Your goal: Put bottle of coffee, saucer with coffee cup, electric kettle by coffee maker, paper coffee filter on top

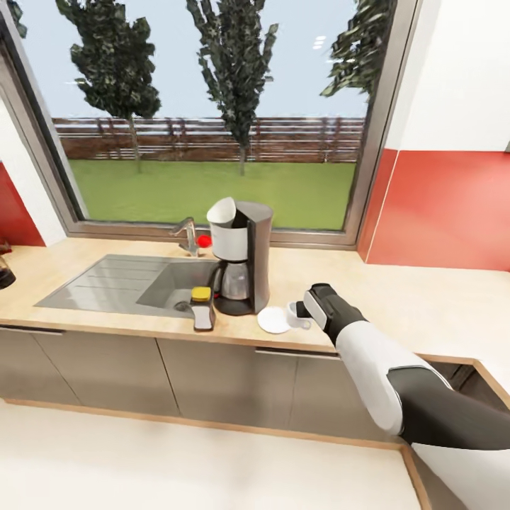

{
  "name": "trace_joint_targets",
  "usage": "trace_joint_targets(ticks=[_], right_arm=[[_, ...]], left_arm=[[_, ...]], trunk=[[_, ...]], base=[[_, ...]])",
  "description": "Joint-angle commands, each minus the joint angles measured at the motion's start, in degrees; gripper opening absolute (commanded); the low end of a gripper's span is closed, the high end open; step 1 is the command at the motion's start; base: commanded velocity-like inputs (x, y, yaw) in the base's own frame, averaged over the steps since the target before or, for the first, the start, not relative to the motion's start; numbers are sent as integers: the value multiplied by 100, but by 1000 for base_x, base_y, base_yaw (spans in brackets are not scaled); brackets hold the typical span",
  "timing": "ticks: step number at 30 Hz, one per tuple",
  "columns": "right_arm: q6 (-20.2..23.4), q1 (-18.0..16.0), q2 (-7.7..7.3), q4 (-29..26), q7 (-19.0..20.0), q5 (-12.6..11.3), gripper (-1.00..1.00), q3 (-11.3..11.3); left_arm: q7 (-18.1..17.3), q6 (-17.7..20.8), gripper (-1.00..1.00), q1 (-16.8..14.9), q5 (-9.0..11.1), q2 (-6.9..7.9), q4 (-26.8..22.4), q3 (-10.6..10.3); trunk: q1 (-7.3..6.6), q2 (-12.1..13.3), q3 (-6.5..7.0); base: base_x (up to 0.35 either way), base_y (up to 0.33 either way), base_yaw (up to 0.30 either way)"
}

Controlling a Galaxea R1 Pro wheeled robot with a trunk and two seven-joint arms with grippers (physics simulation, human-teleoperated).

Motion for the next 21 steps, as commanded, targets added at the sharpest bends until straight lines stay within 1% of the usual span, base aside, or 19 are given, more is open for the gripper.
trace_joint_targets(ticks=[1,5,10,13,14,15,18,21], right_arm=[[12,-5,-1,5,-32,-64,-100,6],[10,-5,-3,24,-33,-59,-100,3],[9,-5,-11,47,-33,-50,-100,0],[-27,-5,-18,205,-33,-39,-100,4],[-298,-5,-15,311,-33,161,-100,6],[-357,-5,-14,326,-32,215,-100,6],[-468,-5,-13,415,-31,299,-100,6],[-612,-5,-12,467,-33,320,-100,6]], left_arm=[[4,-21,100,-6,-16,-3,8,20],[9,-21,100,-8,-16,-11,8,14],[7,-22,100,-9,-16,-14,11,11],[9,-21,100,-6,-16,-10,15,11],[12,-21,100,-7,-16,-6,16,11],[12,-21,100,-8,-16,-6,16,14],[12,-21,100,-4,-16,-7,16,11],[9,-21,100,-7,-16,-12,16,11]], trunk=[[5,-12,-18],[5,-12,-39],[5,-12,-44],[5,-12,-45],[5,-12,-45],[5,-12,-45],[5,-12,-45],[5,-12,-45]], base=[[158,189,191],[83,96,161],[12,13,35],[2,2,6],[169,149,1],[195,175,0],[200,177,0],[75,64,0]])
